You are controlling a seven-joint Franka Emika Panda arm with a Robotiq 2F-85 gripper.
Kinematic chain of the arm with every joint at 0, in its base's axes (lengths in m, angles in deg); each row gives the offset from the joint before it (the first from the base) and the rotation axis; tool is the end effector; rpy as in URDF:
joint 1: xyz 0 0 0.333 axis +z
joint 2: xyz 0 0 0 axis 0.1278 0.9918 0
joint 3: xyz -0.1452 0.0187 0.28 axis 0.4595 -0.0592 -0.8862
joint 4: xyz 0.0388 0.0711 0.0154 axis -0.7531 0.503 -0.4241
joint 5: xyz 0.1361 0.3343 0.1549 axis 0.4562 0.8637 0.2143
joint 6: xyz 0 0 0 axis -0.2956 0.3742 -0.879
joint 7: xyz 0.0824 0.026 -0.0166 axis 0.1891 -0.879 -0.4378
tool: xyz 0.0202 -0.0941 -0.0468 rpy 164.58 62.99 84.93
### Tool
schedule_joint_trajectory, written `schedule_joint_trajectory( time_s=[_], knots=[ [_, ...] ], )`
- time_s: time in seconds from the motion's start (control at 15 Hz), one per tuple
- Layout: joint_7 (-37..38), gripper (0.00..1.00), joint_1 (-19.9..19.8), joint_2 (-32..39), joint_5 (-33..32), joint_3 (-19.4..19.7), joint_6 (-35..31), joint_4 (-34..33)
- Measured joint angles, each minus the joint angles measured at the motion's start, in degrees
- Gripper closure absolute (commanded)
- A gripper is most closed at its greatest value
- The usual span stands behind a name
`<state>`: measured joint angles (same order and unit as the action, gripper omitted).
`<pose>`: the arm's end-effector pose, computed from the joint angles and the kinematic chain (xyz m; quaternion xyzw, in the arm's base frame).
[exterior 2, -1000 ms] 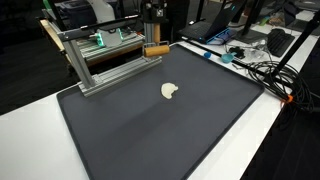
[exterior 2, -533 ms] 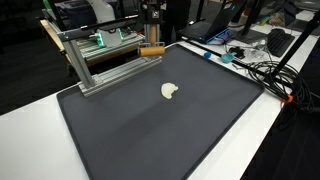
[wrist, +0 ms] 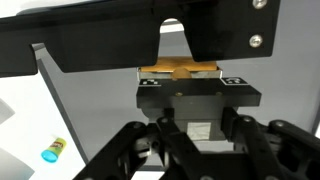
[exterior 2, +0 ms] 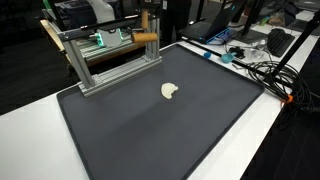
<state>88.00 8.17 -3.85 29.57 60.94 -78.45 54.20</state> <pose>0.3935 0.0365 0.4906 0.9908 -0.0745 0.0806 0.0794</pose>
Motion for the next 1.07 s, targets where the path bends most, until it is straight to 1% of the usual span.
schedule_joint_trajectory(
  time_s=[0.2, 0.4, 0.73, 1.07],
  knots=[
    [0.0, 0.78, -0.1, 1.2, 0.0, -0.2, -0.1, 0.0],
    [-0.9, 0.78, -0.2, 1.5, 0.7, 0.8, -0.1, 0.2],
    [-5.7, 0.78, -0.4, 0.1, 2.8, 3.6, -0.1, 2.1],
    [-10.0, 0.78, -0.3, -2.3, 3.1, 3.7, 0.0, 5.7]
  ],
)
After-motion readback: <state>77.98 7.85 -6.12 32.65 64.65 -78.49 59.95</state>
